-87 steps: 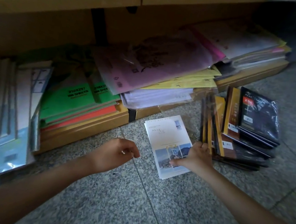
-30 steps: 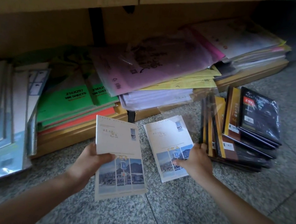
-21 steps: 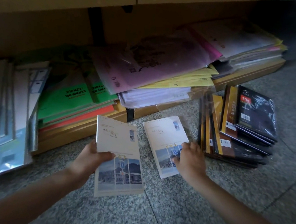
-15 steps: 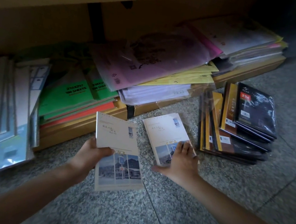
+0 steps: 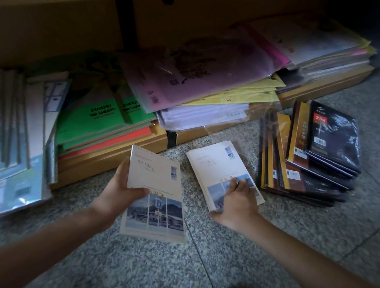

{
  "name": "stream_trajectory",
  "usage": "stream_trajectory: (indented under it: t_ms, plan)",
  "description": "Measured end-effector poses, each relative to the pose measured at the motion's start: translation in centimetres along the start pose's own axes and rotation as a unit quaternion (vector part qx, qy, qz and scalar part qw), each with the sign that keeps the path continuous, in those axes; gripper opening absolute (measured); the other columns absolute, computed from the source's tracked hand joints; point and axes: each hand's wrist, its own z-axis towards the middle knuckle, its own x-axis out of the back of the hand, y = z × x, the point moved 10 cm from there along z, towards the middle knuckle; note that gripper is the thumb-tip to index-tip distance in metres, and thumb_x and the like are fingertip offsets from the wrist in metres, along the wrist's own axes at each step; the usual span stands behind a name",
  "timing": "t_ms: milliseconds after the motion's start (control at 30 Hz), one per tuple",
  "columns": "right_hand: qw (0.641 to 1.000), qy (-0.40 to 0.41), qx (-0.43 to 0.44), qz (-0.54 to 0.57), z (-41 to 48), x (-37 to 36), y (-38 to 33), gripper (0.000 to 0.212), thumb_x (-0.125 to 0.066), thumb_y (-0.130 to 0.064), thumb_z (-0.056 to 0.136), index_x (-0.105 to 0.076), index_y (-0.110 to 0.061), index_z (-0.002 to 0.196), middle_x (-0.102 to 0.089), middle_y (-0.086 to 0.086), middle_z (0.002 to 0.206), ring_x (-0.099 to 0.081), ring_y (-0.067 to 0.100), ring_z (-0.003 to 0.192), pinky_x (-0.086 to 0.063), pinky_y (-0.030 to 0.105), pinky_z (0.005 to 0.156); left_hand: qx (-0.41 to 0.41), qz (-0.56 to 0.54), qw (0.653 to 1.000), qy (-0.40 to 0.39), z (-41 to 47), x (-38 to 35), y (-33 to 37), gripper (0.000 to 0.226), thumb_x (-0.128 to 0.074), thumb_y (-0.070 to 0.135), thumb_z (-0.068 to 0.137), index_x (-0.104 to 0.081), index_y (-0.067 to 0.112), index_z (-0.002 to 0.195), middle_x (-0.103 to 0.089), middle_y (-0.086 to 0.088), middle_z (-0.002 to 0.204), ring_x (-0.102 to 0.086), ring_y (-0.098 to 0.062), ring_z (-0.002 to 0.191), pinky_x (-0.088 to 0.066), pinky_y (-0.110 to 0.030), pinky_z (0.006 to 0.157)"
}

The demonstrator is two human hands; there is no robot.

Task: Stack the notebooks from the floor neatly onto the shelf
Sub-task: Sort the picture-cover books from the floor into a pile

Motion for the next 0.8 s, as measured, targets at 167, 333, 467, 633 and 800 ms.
stream_trajectory:
  t_ms: [167,333,467,633,800]
  plan:
    - [0.999,-0.003,0.026,0.018,-0.6,1.1,-0.2,0.110,-0.046,-0.067,0.081,0.004,0.005,0.147,-0.009,0.033,0.151,-0.019,0.039,0.140,-0.028,0.038,0.109,0.009,0.001,1.000,0.004,-0.1,-0.1,0.4,0.064,-0.055,-0.012,0.085,-0.044,0.030,0.131,-0.056,-0.006,0.118,-0.058,-0.017,0.097,-0.053,-0.024,0.073]
    - [0.993,0.096,0.075,-0.001,-2.2,2.9,-1.1,0.079,-0.037,-0.045,0.089,-0.023,0.013,0.141,-0.060,0.026,0.117,-0.059,0.031,0.106,-0.046,0.028,0.070,0.016,0.046,0.998,-0.026,-0.7,-0.8,0.8,0.036,-0.053,-0.007,0.089,-0.069,0.025,0.091,-0.063,0.001,0.109,-0.061,-0.015,0.099,-0.051,-0.020,0.079]
    - [0.979,0.167,0.113,-0.038,-3.5,5.8,-2.7,0.040,-0.085,-0.030,0.051,-0.065,0.002,0.063,-0.056,0.004,0.047,-0.051,0.012,0.036,-0.026,0.014,0.041,0.035,0.064,0.997,-0.029,-1.1,-1.0,0.7,0.036,-0.052,-0.005,0.090,-0.069,0.026,0.094,-0.060,-0.003,0.120,-0.058,-0.020,0.110,-0.044,-0.034,0.100]
    - [0.964,0.238,0.118,0.021,-8.0,13.0,-4.6,0.030,-0.082,-0.015,0.050,-0.061,-0.001,0.066,-0.054,0.002,0.043,-0.044,0.014,0.030,-0.014,0.010,0.039,0.042,0.046,0.997,-0.043,-1.7,-1.9,1.2,0.031,-0.054,0.001,0.090,-0.063,0.014,0.117,-0.065,-0.007,0.115,-0.068,-0.019,0.089,-0.057,-0.032,0.079]
    - [0.939,0.298,0.171,0.030,-12.8,14.8,-9.4,0.026,-0.066,-0.020,0.074,-0.068,-0.002,0.093,-0.057,0.000,0.052,-0.040,0.015,0.033,-0.018,0.015,0.032,0.033,-0.024,0.995,-0.091,-2.8,-3.9,3.3,0.049,-0.038,0.054,0.088,-0.064,0.019,0.112,-0.073,-0.005,0.100,-0.070,-0.021,0.091,-0.055,-0.040,0.076]
